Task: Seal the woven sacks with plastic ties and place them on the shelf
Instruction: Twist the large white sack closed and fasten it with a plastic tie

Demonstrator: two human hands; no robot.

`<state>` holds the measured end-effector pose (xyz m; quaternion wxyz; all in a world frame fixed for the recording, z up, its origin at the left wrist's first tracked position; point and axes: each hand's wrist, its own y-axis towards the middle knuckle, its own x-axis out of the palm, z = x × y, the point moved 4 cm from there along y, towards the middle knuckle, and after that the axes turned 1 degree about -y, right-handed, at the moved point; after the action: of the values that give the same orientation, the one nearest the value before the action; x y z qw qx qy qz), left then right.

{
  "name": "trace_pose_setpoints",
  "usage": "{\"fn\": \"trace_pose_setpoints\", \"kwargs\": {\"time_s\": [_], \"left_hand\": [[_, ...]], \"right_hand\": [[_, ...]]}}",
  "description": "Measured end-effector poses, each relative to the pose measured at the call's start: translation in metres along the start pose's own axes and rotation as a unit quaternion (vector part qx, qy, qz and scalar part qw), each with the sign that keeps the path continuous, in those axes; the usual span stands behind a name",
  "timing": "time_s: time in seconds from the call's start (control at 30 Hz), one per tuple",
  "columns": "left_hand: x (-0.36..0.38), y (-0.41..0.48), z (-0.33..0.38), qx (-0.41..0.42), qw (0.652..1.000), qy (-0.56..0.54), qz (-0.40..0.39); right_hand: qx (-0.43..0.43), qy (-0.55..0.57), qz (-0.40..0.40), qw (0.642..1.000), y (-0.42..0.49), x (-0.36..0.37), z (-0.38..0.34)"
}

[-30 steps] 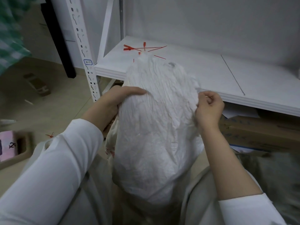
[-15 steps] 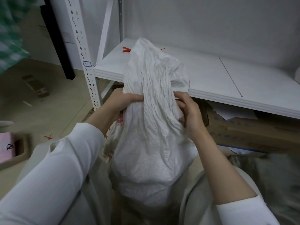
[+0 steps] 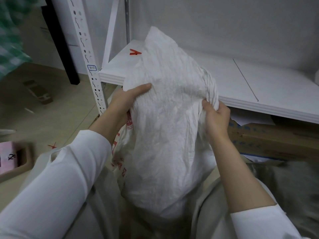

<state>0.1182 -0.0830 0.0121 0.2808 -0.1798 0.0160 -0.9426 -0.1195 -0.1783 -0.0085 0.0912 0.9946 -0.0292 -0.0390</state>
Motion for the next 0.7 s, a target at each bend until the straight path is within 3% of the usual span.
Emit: {"fn": "trace_pose_setpoints", "kwargs": {"time_s": [0.2,0.33,0.47,0.6,0.7], "left_hand": [[-0.007,0.010,-0.001,-0.012,0.996,-0.086,0.010],[-0.004,0.009,-0.010,-0.122,0.990,-0.012,-0.068],[0.001,0.005,-0.021,-0.178,0.974,0.039,-0.132],[0.003,0.008,-0.025,-0.137,0.985,0.033,-0.103],[0.006,0.008,-0.026,-0.097,0.990,0.007,-0.101]], "right_hand": [[0.052,0.005,0.067,0.996,0.011,-0.007,0.016],[0.047,-0.032,0.046,0.997,0.005,-0.002,0.015],[-0.010,-0.051,-0.024,0.998,-0.011,0.008,0.003],[-0.012,0.044,-0.144,0.989,-0.030,0.024,-0.012],[0.011,0.074,-0.191,0.979,-0.035,0.033,-0.015]]}}
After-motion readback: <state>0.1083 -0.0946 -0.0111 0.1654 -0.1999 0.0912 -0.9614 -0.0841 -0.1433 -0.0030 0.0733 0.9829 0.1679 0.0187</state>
